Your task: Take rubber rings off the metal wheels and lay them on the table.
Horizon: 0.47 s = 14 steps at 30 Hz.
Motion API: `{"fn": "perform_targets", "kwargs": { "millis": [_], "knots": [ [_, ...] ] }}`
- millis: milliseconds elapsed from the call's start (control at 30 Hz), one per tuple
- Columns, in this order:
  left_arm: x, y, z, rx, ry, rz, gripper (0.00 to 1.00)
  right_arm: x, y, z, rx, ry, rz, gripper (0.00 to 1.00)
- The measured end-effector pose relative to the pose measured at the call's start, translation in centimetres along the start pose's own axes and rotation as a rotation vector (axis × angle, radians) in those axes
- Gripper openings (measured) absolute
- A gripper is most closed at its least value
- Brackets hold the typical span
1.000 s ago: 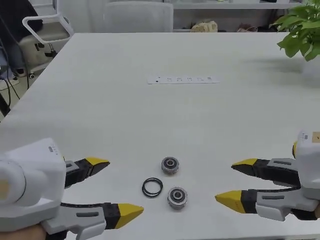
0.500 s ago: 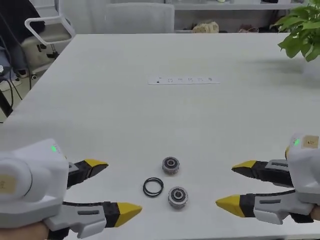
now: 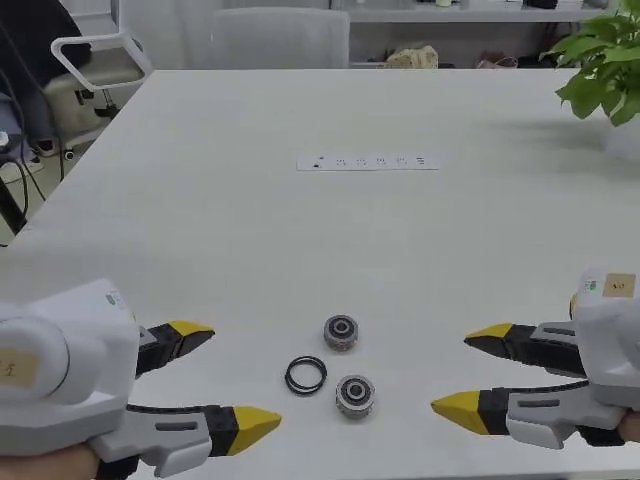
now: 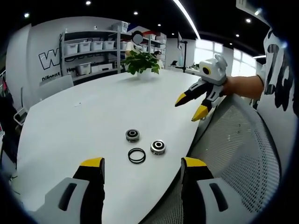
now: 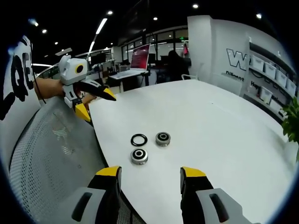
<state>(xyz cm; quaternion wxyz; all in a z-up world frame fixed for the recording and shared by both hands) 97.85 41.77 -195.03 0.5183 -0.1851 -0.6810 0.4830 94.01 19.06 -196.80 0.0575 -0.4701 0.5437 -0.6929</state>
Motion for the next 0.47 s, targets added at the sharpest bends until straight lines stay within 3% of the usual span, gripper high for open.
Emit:
{"fn": "perform_targets", "kwargs": {
  "millis": [467],
  "knots": [
    [0.05,0.16,-0.1,-0.002,-0.002,-0.004,0.64,-0.06,0.06,-0.02,0.015,0.005,-0.005,0.48]
  ]
}}
Point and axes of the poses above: the centre of the closed fingertips' face, and the gripper's own axes: x roughly backward along the fingers, z roughly to its right, y roughly out of its underside, the point moved 4 cm from there along x, roughly backward along the fingers, and after that the axes turned 1 degree about -y, right-handed, at the moved point
